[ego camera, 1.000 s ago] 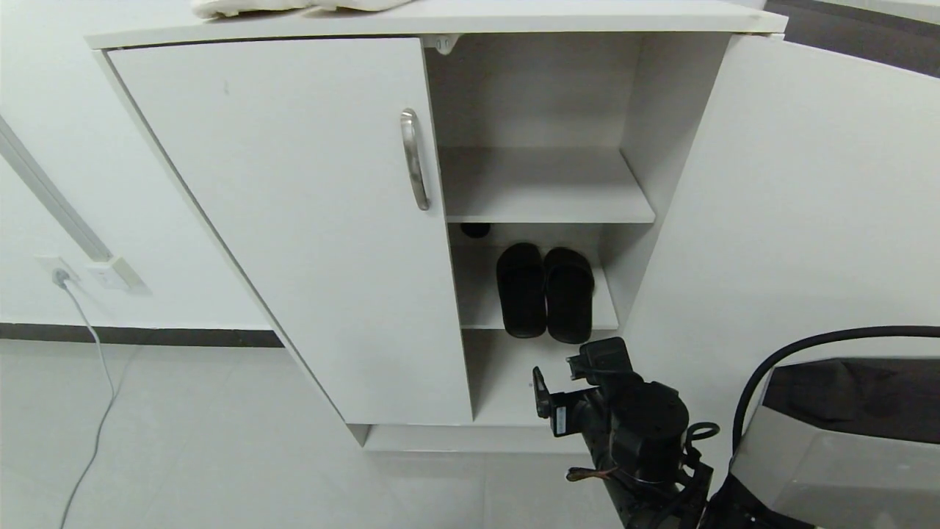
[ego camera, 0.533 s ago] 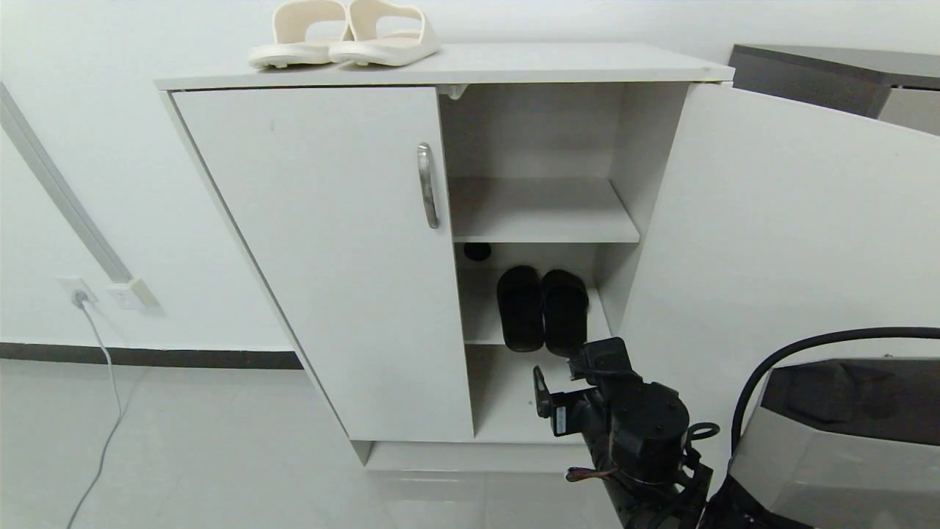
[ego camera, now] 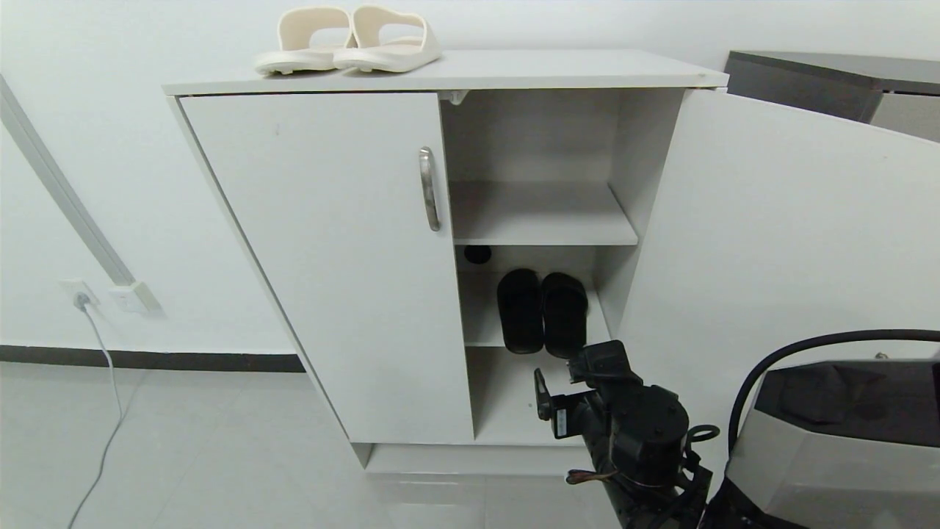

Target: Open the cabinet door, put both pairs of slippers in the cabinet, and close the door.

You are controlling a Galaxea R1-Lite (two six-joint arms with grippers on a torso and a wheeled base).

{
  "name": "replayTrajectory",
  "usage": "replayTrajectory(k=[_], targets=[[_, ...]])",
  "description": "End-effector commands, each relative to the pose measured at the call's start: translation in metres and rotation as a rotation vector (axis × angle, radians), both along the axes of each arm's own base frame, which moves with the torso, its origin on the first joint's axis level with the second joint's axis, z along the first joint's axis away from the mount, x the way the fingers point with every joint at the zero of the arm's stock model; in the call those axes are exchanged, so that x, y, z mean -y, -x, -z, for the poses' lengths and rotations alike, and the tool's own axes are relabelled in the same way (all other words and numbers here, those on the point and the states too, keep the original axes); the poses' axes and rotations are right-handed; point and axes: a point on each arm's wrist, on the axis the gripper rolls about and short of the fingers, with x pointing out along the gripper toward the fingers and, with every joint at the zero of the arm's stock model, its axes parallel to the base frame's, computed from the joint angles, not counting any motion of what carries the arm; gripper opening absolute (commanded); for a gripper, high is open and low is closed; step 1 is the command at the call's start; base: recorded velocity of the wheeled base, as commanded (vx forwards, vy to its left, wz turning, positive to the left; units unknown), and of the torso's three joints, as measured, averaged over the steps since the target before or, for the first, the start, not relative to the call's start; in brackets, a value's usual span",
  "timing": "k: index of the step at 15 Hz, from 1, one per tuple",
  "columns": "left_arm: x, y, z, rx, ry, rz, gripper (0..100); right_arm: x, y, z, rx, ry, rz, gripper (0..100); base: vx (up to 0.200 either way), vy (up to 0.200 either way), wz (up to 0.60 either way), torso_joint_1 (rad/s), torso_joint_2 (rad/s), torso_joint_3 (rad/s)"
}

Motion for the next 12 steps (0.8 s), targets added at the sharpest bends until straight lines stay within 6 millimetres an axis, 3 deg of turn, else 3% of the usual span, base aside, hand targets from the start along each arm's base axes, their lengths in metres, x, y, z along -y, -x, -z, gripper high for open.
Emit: replayTrajectory(k=[1,3,12], targets=[[0.0000,-0.0001,0.0000,-0.001,0.002,0.000,0,0.0001,0.0003,0.0015,0.002,0.012,-0.001,100,0.000,0.000,0.00,0.000,0.00,0.000],[0.0000,-0.0001,0.0000,-0.001,0.000,0.000,0,0.0004,0.0006,0.0017,0.006,0.014,-0.003,100,0.000,0.000,0.00,0.000,0.00,0.000],[0.0000,-0.0001,0.0000,-0.001,0.002,0.000,0,0.0002,0.0004,0.0033,0.003,0.018,-0.003,100,0.000,0.200,0.00,0.004,0.00,0.002]])
